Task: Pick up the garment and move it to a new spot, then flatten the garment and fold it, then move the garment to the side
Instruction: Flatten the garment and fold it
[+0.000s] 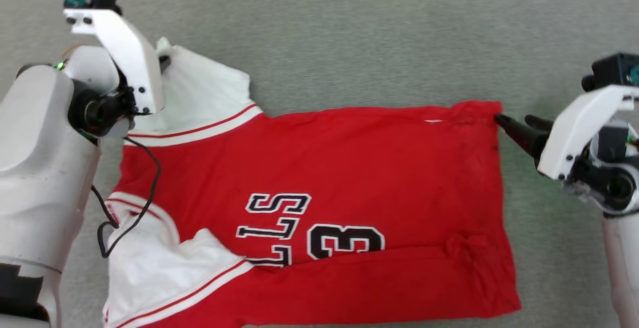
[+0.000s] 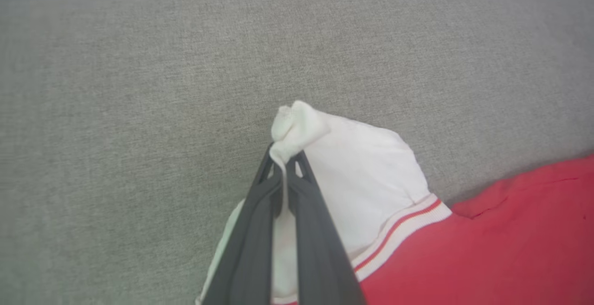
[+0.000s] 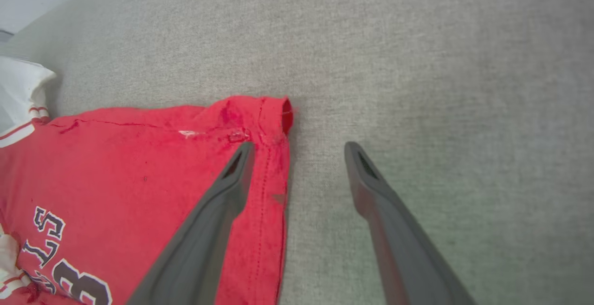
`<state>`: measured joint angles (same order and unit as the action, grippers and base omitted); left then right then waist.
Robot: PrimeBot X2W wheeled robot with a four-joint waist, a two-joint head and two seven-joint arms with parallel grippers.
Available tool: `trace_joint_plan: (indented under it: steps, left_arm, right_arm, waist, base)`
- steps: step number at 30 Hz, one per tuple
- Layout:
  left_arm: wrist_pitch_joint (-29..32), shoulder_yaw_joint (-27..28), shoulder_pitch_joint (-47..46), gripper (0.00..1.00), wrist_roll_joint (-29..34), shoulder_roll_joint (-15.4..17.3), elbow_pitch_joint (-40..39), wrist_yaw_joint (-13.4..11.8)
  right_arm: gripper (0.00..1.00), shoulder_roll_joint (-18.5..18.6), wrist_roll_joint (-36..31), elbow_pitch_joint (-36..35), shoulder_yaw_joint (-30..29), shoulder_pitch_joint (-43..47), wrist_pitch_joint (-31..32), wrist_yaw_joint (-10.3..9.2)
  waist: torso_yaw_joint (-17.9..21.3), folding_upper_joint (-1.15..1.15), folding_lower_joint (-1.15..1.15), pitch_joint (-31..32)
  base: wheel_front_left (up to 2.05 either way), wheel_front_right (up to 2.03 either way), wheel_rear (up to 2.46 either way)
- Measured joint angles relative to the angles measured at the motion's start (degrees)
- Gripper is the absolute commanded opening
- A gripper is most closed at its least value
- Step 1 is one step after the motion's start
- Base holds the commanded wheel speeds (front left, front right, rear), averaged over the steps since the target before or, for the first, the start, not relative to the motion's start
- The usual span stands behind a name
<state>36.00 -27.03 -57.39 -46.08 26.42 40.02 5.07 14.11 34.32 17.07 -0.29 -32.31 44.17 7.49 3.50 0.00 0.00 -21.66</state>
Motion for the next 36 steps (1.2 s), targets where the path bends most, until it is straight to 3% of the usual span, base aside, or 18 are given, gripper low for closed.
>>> trace_joint_plan:
  steps: [8, 9, 11, 12, 17, 23, 31, 36]
  left_arm:
    - [-2.35, -0.86, -0.97, 0.00, 0.96, -0.69, -3.18, 0.43]
    - [-2.49, -0.98, -0.97, 0.00, 0.99, -0.78, -3.43, 0.43]
    - [-3.00, -1.04, -0.94, 0.00, 0.99, -0.75, -3.67, 0.47]
    - [-3.08, -1.11, -0.85, 0.00, 0.99, -0.77, -3.78, 0.47]
    - [-4.33, -1.07, 0.02, 0.00, 0.78, -0.64, -4.23, 0.52]
    - [-7.53, 0.15, 4.27, 0.00, -0.68, -0.20, -5.04, 0.51]
    - [-13.55, 3.30, 17.22, 0.00, -3.83, 1.63, -9.68, -0.79]
    - [-16.23, 5.16, 28.40, 0.00, -5.91, 2.76, -14.77, -3.44]
  right_arm:
    - [1.00, -1.20, -3.01, 7.84, -0.94, -7.06, 6.68, 0.01]
    - [0.64, -1.18, -3.37, 8.62, -1.03, -7.78, 7.81, 0.02]
    - [0.04, -1.23, -4.08, 9.42, -1.14, -8.65, 9.18, 0.01]
    - [0.00, -1.22, -4.22, 9.53, -1.16, -8.89, 9.35, 0.01]
    - [0.00, -1.32, -4.39, 9.32, 0.38, -9.51, 8.29, 0.00]
    - [0.00, 0.57, -5.22, 5.02, 1.81, -8.00, 1.99, 0.00]
    - [0.00, 1.79, -5.78, -1.83, 0.90, 3.25, -2.35, 0.01]
    - [0.00, 1.10, -5.70, -5.84, -0.33, 11.84, -3.67, 0.01]
  waist:
    - [-4.29, 0.00, 0.00, -2.97]
    - [-4.66, 0.00, 0.00, -3.26]
    - [-5.22, 0.00, 0.00, -3.76]
    - [-5.41, 0.00, 0.00, -3.91]
    - [-5.54, 0.00, 0.00, -3.46]
    - [-5.50, 0.00, 0.00, -0.14]
    - [-5.55, 0.00, 0.00, 7.80]
    - [-5.86, 0.00, -0.01, 12.53]
  base:
    - [0.00, 0.00, 0.00]
    - [0.00, 0.00, 0.00]
    - [0.00, 0.00, 0.00]
    - [0.00, 0.00, 0.00]
    - [0.00, 0.00, 0.00]
    - [0.00, 0.00, 0.00]
    - [0.00, 0.00, 0.00]
    - [0.00, 0.00, 0.00]
